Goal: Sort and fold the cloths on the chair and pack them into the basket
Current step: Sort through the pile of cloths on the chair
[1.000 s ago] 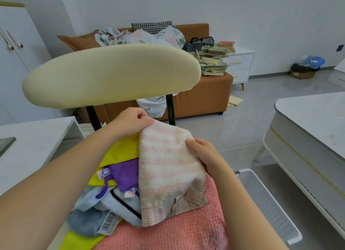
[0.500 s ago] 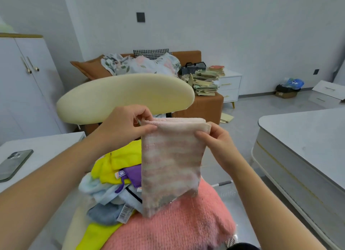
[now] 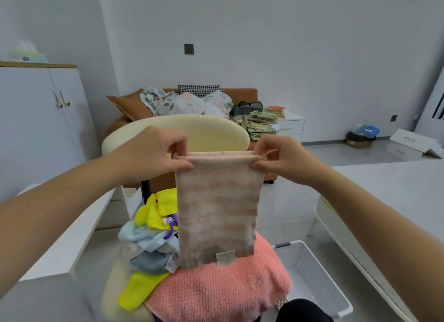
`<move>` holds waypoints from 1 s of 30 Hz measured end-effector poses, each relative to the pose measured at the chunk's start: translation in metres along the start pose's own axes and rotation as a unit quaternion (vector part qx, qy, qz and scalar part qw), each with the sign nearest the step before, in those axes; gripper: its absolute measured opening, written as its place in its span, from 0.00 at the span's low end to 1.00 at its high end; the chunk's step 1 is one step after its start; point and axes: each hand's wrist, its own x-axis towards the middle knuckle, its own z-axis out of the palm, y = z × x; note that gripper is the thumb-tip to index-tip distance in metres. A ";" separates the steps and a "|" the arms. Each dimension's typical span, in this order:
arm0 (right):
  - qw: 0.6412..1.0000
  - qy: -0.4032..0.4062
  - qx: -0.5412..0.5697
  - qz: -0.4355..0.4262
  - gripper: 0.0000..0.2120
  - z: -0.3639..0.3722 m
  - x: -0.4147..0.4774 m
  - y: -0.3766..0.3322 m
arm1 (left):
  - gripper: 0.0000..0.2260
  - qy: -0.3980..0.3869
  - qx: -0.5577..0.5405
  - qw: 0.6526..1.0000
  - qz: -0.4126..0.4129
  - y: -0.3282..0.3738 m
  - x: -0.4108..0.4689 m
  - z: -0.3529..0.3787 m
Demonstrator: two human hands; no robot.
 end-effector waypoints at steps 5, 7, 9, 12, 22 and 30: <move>0.996 -0.063 -0.040 0.048 0.02 0.001 0.007 -0.021 | 0.06 -0.097 -0.004 0.991 -0.087 0.005 -0.005 -0.016; 0.989 -0.069 0.086 0.095 0.05 0.009 0.007 -0.023 | 0.04 -0.101 -0.106 0.976 -0.163 0.005 -0.009 -0.016; 0.955 -0.047 0.257 0.139 0.07 0.020 0.005 -0.023 | 0.06 -0.059 -0.318 0.911 -0.256 0.008 -0.014 -0.011; 0.911 -0.010 0.377 0.163 0.11 0.041 0.008 -0.022 | 0.08 0.020 -0.465 0.822 -0.327 0.008 -0.017 0.002; 0.853 0.098 0.428 0.282 0.12 0.093 0.032 0.018 | 0.09 0.096 -0.483 0.757 -0.430 -0.037 -0.016 0.061; 0.797 -0.008 0.450 0.403 0.16 0.150 0.044 0.081 | 0.15 0.146 -0.433 0.696 -0.554 -0.098 -0.018 0.120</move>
